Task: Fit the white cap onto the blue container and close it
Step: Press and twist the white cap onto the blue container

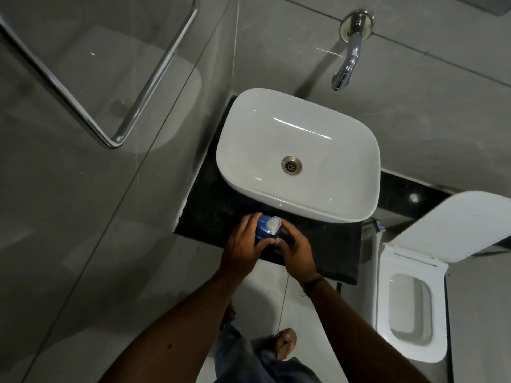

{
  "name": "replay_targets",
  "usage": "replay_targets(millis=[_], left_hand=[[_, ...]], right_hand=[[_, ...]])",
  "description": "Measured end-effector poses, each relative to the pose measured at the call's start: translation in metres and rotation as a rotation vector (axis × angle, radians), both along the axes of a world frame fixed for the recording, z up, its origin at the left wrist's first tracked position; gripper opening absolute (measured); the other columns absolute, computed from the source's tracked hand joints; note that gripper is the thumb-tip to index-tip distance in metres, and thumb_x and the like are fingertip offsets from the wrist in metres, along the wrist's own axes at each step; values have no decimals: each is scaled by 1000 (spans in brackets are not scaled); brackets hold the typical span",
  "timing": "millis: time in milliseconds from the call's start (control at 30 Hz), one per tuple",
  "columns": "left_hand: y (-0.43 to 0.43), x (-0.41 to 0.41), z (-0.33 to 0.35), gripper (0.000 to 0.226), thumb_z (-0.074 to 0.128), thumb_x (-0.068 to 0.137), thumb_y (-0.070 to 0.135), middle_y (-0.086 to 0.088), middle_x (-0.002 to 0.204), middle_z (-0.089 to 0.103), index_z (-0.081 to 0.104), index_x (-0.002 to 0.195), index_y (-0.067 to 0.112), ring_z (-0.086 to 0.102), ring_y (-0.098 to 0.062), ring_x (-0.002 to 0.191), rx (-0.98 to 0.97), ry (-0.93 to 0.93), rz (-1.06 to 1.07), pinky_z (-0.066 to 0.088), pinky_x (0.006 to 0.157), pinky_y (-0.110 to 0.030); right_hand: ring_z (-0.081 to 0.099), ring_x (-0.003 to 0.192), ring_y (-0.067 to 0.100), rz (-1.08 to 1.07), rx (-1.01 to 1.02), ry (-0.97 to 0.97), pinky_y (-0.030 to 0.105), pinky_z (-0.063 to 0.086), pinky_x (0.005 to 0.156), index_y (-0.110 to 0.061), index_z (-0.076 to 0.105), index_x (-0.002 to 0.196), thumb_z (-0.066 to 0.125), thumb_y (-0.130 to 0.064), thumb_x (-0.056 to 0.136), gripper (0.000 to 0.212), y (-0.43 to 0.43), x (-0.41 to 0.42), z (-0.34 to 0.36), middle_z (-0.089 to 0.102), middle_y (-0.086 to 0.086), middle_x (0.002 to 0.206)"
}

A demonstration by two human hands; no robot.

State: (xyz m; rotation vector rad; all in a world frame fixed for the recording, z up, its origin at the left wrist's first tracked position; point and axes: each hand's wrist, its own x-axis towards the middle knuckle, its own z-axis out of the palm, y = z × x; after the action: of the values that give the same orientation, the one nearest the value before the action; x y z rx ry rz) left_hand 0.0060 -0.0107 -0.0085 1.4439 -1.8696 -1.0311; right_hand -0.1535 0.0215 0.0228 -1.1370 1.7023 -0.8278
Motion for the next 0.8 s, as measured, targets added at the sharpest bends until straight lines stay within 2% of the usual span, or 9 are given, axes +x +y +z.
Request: replay_targets(millis=[100,200,300,433,500,667,800], left_hand=[[-2,5,2,67,68,94,42,-10,141,56,46,147,8,58,-23,127,8,10,2,49,102,-31],[-9,19,4,67,69,94,42,-8,142,55,44,148,11,57,-21,127,35,10,34,46,101,-27],[-19,38,9,68,69,93,43,-5,143,53,42,149,15,56,-20,127,64,-5,80,43,99,-25],[-31,70,16,70,67,93,46,-4,146,52,40,151,16,55,-23,130,80,-35,131,48,104,-38],[-34,83,18,72,67,92,47,-5,147,51,38,152,16,54,-24,131,87,-48,158,47,105,-39],[-39,103,24,88,52,85,67,-9,147,54,41,151,11,54,-23,132,81,-63,207,44,108,-33],[-40,109,24,101,42,82,81,-13,147,55,42,150,6,54,-28,133,77,-53,199,46,110,-45]], right_hand=[[69,128,20,-5,-12,14,42,58,112,3,51,150,63,3,101,50,-3,4,-2,67,15,141],[67,132,30,3,-25,25,51,56,113,2,53,149,65,2,101,50,-13,17,-1,68,17,142],[67,132,33,18,-52,16,56,54,114,2,54,148,66,2,100,49,-28,37,-2,69,18,141],[67,132,35,45,-66,-30,57,52,115,4,53,148,67,1,100,50,-47,70,-6,69,20,141],[66,133,37,68,-60,-53,59,52,115,4,52,149,67,1,100,52,-54,84,-8,68,22,142],[66,133,39,97,-18,-78,60,52,114,3,50,151,67,1,100,53,-65,107,-15,67,24,142],[65,135,36,89,7,-67,58,51,116,-1,51,151,66,0,100,53,-68,113,-19,66,20,145]])
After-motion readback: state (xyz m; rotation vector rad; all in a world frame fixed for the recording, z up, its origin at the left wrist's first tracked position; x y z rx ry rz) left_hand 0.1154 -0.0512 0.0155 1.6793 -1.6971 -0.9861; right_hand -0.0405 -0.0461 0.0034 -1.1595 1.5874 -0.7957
